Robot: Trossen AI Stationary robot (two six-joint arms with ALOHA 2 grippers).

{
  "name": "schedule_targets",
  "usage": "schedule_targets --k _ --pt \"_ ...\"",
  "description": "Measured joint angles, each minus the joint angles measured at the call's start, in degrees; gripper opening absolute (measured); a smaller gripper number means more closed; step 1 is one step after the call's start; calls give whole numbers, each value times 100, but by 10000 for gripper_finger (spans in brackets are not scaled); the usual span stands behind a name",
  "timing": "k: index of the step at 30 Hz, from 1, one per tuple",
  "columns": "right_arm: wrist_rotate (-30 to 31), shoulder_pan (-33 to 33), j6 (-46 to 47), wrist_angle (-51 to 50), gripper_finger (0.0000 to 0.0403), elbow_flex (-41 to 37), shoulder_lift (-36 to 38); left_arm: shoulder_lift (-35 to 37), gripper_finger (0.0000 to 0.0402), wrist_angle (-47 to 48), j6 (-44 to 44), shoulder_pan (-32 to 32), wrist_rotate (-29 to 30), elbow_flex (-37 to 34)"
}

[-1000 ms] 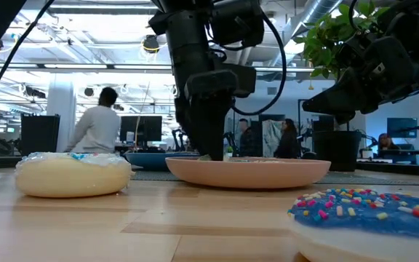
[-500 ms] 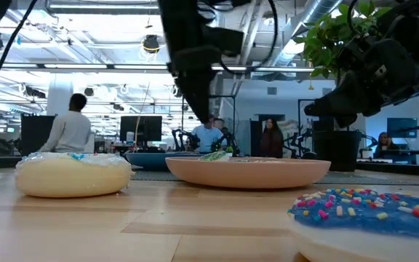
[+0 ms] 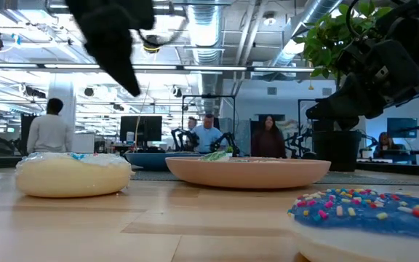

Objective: Pick & Place donuts
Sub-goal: Put the large green donut on the blue plate

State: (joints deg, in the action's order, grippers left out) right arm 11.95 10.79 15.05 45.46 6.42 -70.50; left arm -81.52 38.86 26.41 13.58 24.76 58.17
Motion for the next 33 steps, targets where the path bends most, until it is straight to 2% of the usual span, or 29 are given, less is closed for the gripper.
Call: schedule_targets --k 5,11,16,19,25,29,33 --pt "-1 4 2 26 1 0 0 1165 9 -1084 22 355 375 -1189" --pt "117 -56 223 165 1 21 0 2008 10 -2919 -507 681 714 -2605" --pt "631 -195 633 -34 4 473 -3 2165 3 -3660 -831 677 687 -3417" --pt "664 -278 482 -1153 24 1218 -8 2158 2 -3918 -863 628 696 -3657" --pt "1376 -505 409 -5239 91 3544 -398 2158 1 -4004 -1084 504 321 -3733" --pt "1411 -792 736 -6563 130 4900 -1083 2156 1 -3985 -1078 385 90 -3733" --pt "1163 -1119 1040 -7285 168 5891 -1841 2156 1 -3966 -1236 292 -65 -3733"
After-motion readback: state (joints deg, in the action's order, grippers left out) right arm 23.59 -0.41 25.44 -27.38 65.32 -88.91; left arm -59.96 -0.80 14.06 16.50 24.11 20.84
